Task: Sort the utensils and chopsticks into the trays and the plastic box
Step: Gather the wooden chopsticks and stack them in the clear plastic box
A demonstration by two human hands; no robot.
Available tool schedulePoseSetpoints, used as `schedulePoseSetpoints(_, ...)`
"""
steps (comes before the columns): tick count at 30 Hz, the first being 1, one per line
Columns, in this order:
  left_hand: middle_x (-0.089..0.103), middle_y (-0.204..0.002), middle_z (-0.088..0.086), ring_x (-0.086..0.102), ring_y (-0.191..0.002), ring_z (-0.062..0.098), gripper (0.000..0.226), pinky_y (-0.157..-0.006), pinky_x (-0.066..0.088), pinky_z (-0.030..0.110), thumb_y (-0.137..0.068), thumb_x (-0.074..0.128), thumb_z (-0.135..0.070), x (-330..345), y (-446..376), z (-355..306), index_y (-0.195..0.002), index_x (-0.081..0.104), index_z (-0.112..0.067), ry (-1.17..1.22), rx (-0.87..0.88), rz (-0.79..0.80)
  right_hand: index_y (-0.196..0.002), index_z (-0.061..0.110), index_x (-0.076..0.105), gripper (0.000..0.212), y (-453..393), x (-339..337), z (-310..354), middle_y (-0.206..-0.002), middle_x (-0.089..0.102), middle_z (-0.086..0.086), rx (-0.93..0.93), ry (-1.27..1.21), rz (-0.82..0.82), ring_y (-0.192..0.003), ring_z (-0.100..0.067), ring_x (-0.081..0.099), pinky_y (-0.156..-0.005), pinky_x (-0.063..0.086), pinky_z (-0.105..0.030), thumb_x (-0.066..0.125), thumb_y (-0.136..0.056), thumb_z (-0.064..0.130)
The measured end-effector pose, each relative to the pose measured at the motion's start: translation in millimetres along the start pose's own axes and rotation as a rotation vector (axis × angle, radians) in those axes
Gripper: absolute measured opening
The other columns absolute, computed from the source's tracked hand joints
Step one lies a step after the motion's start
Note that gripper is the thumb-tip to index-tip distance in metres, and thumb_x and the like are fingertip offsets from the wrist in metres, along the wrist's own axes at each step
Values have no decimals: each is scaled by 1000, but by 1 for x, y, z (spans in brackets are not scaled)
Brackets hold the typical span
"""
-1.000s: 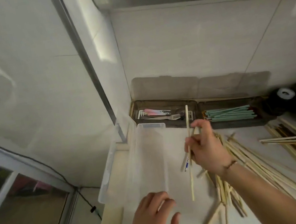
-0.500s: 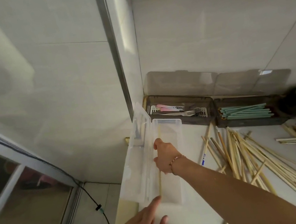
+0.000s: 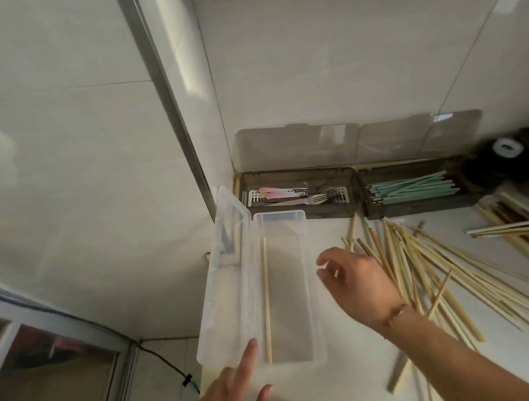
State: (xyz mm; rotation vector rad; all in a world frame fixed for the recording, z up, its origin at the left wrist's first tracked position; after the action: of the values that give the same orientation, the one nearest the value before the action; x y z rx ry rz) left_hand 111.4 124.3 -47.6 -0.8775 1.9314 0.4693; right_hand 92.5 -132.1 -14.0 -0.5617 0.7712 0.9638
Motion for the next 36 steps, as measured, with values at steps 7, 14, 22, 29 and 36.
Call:
schedulePoseSetpoints(7, 49, -123, -33, 54, -102, -10, 57, -79, 38, 1, -83, 44, -70, 22, -2, 3, -135, 21, -67, 399, -168, -87, -91, 28, 67, 13, 27, -10, -101, -76, 68, 5, 416, 170, 66, -70, -16, 63, -68, 56, -32, 55, -88, 26)
schedulePoseSetpoints(14, 64, -115, -19, 56, -104, -8, 54, -85, 35, -4, -77, 78, -23, 28, -1, -4, -110, 57, -61, 356, -194, -149, -108, 18, 53, 19, -24, 28, -91, -94, 66, -7, 406, 182, 100, -87, -28, 65, -67, 49, -28, 53, -91, 28)
schedulePoseSetpoints(22, 62, -110, -31, 58, -95, -18, 16, -79, 45, 3, -77, 65, -43, 29, -1, -10, -93, 65, -46, 338, -27, -213, -99, 16, 62, 15, -15, 21, -82, -75, 65, 0, 295, 70, 173, -66, -15, 61, -66, 54, -25, 57, -85, 13)
schedulePoseSetpoints(29, 66, -103, -18, 65, -89, -1, 15, -83, 43, 4, -89, 54, -52, 32, -1, -17, -94, 65, -43, 295, 171, -250, -76, 31, 60, 11, 51, -27, -25, -60, 58, 21, 75, -120, -11, -52, 2, 55, -49, 36, -4, 59, -71, 21)
schedulePoseSetpoints(36, 67, -112, -9, 58, -107, 12, 38, -87, 49, 32, -94, 45, -53, 32, -1, -27, -86, 76, -33, 189, 281, -250, -66, 25, 61, 10, 63, 26, 41, -55, 60, 8, -274, 387, 224, -61, -13, 57, -50, 41, -24, 62, -59, 31)
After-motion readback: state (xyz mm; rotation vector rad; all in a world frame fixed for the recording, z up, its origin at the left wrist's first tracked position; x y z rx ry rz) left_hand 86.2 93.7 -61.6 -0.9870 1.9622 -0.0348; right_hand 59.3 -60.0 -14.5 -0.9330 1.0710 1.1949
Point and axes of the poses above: each hand's wrist, its own y-axis away from the middle knuckle, its own x-axis out of the palm, z = x × y, the point moved 6 cm from there along -y, towards the middle knuckle
